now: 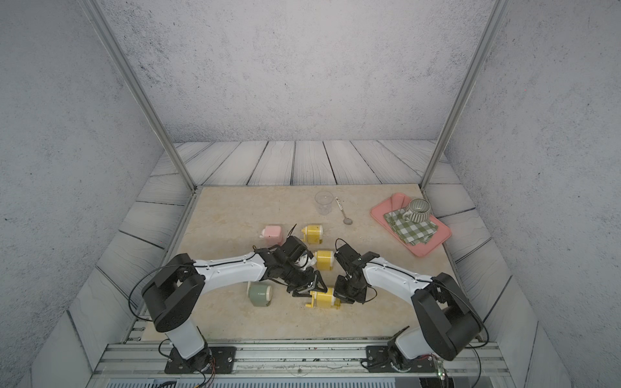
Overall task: Put the tray back into the pencil sharpener
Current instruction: Close the container of the pencil sharpener.
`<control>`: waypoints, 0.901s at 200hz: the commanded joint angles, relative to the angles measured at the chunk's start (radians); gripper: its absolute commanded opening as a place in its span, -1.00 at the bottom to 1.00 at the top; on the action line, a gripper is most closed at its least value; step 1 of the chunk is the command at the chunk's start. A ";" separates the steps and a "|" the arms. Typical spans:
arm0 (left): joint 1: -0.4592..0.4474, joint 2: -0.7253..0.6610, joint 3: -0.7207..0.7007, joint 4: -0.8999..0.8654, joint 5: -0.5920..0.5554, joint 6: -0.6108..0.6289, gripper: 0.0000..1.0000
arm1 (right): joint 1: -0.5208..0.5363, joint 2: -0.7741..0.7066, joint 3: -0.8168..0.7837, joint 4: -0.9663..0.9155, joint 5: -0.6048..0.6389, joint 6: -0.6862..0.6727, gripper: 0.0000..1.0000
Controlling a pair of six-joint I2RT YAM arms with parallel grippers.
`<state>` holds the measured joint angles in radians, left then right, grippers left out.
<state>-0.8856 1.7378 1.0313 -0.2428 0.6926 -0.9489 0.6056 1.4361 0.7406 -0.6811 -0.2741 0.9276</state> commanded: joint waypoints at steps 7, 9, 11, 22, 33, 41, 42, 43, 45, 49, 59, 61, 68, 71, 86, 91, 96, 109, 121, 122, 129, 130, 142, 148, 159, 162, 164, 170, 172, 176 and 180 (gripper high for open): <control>0.004 -0.015 -0.020 -0.011 -0.008 0.007 0.32 | -0.003 -0.015 -0.036 0.064 -0.052 -0.001 -1.00; 0.004 -0.016 -0.020 -0.010 -0.008 0.007 0.32 | -0.003 -0.015 -0.036 0.065 -0.053 -0.001 -1.00; 0.005 -0.016 -0.020 -0.010 -0.008 0.006 0.32 | -0.003 -0.017 -0.038 0.069 -0.054 -0.001 -1.00; 0.004 -0.015 -0.020 -0.010 -0.008 0.006 0.32 | -0.003 -0.020 -0.045 0.080 -0.062 0.000 -1.00; 0.004 -0.016 -0.020 -0.010 -0.008 0.007 0.32 | -0.003 -0.022 -0.051 0.091 -0.067 0.000 -1.00; 0.004 -0.016 -0.020 -0.010 -0.008 0.006 0.32 | -0.003 -0.025 -0.054 0.091 -0.066 0.003 -1.00; 0.004 -0.016 -0.020 -0.010 -0.008 0.006 0.32 | -0.003 -0.026 -0.054 0.092 -0.065 0.003 -1.00; 0.004 -0.015 -0.020 -0.010 -0.008 0.006 0.32 | -0.003 -0.026 -0.054 0.093 -0.064 0.003 -1.00; 0.005 -0.015 -0.020 -0.010 -0.008 0.006 0.32 | -0.003 -0.028 -0.054 0.092 -0.064 0.005 -1.00; 0.004 -0.015 -0.020 -0.010 -0.008 0.005 0.32 | -0.003 -0.030 -0.055 0.092 -0.061 0.006 -1.00; 0.004 -0.015 -0.020 -0.009 -0.008 0.005 0.32 | -0.004 -0.041 -0.056 0.090 -0.049 0.010 -1.00; 0.004 -0.015 -0.020 -0.009 -0.008 0.006 0.32 | -0.004 -0.043 -0.056 0.088 -0.047 0.011 -1.00; 0.004 -0.016 -0.020 -0.009 -0.008 0.006 0.32 | -0.007 -0.052 -0.057 0.077 -0.034 0.015 -1.00; 0.004 -0.015 -0.020 -0.009 -0.008 0.006 0.32 | -0.009 -0.055 -0.057 0.073 -0.029 0.017 -1.00; 0.004 -0.017 -0.020 -0.009 -0.008 0.006 0.32 | -0.020 -0.071 -0.059 0.059 -0.014 0.018 -1.00; 0.005 -0.016 -0.022 -0.009 -0.010 0.005 0.32 | -0.025 -0.077 -0.061 0.051 -0.008 0.019 -1.00; 0.004 -0.016 -0.022 -0.009 -0.010 0.006 0.32 | -0.028 -0.081 -0.061 0.047 -0.004 0.020 -1.00; 0.004 -0.015 -0.022 -0.007 -0.009 0.004 0.32 | -0.041 -0.085 -0.068 0.043 -0.003 0.023 -1.00; 0.004 -0.016 -0.022 -0.006 -0.010 0.004 0.32 | -0.051 -0.082 -0.077 0.054 -0.015 0.027 -1.00; 0.004 -0.016 -0.023 -0.006 -0.010 0.004 0.32 | -0.052 -0.081 -0.077 0.055 -0.016 0.028 -1.00; 0.004 -0.015 -0.024 -0.006 -0.010 0.004 0.32 | -0.053 -0.079 -0.081 0.065 -0.024 0.030 -1.00; 0.004 -0.015 -0.024 -0.006 -0.010 0.004 0.32 | -0.053 -0.080 -0.081 0.066 -0.024 0.031 -1.00; 0.004 -0.016 -0.024 -0.004 -0.010 0.003 0.32 | -0.055 -0.077 -0.088 0.085 -0.034 0.038 -1.00; 0.004 -0.014 -0.025 -0.004 -0.010 0.004 0.32 | -0.058 -0.075 -0.090 0.095 -0.040 0.040 -1.00; 0.004 -0.015 -0.025 -0.004 -0.009 0.002 0.32 | -0.058 -0.074 -0.090 0.110 -0.047 0.043 -1.00; 0.004 -0.015 -0.024 -0.004 -0.009 0.004 0.32 | -0.058 -0.074 -0.090 0.112 -0.051 0.043 -1.00; 0.005 -0.014 -0.025 -0.004 -0.008 0.003 0.32 | -0.057 -0.074 -0.091 0.114 -0.053 0.043 -1.00; 0.004 -0.012 -0.024 -0.004 -0.008 0.003 0.32 | -0.058 -0.074 -0.091 0.124 -0.058 0.041 -1.00; 0.004 -0.012 -0.025 -0.003 -0.008 0.003 0.32 | -0.058 -0.074 -0.092 0.127 -0.059 0.042 -1.00; 0.004 -0.013 -0.024 -0.003 -0.008 0.004 0.32 | -0.057 -0.074 -0.092 0.134 -0.062 0.042 -1.00; 0.004 -0.013 -0.022 -0.003 -0.008 0.004 0.32 | -0.057 -0.074 -0.093 0.139 -0.065 0.042 -1.00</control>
<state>-0.8856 1.7370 1.0252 -0.2325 0.6933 -0.9493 0.5503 1.3666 0.6548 -0.5800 -0.3161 0.9577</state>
